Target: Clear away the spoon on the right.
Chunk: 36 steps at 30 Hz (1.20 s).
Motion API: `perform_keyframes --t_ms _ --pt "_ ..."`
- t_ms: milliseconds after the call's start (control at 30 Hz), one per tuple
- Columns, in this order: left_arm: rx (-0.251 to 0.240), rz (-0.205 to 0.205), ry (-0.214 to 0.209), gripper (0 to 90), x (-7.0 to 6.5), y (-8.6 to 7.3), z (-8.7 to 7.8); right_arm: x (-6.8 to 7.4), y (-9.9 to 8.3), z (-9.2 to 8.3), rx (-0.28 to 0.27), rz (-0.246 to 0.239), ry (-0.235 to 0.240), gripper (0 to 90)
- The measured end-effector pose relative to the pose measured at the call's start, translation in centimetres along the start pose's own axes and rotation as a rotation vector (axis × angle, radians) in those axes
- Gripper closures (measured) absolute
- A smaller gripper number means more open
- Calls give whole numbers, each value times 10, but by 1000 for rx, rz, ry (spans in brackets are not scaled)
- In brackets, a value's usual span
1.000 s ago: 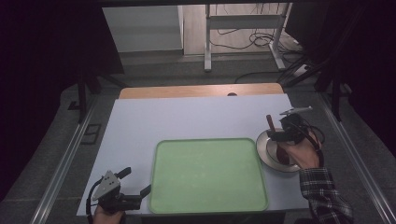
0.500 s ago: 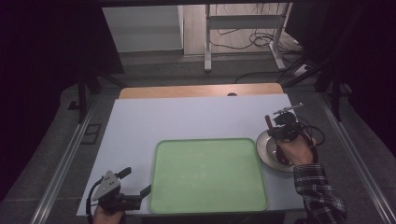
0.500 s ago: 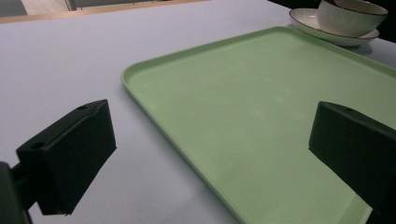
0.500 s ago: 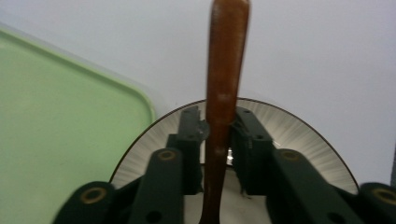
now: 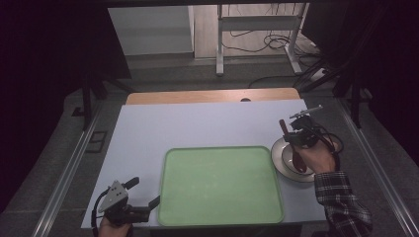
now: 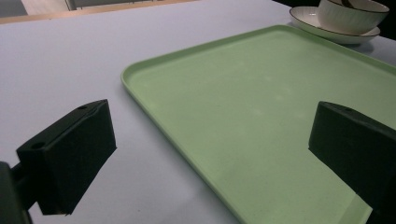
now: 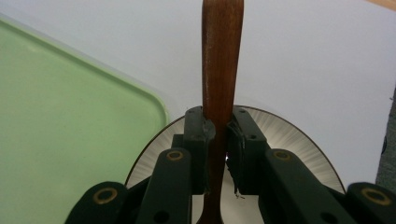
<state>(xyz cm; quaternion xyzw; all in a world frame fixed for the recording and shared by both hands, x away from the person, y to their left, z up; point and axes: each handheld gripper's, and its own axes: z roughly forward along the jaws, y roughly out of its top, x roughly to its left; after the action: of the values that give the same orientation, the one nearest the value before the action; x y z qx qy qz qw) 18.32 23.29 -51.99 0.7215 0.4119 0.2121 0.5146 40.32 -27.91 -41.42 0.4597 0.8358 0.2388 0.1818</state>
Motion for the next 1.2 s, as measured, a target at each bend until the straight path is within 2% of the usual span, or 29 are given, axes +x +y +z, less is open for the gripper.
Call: perform_keyframes --t_ms 467,800,1200 --pt "1 -2 10 5 0 0 0 -2 11 -28 -12 5 7 786" --pt "-3 0 22 0 -1 0 -1 4 20 -51 2 -2 50 787" --pt "-30 -4 48 0 -4 -2 -4 17 21 -70 31 -5 94 787"
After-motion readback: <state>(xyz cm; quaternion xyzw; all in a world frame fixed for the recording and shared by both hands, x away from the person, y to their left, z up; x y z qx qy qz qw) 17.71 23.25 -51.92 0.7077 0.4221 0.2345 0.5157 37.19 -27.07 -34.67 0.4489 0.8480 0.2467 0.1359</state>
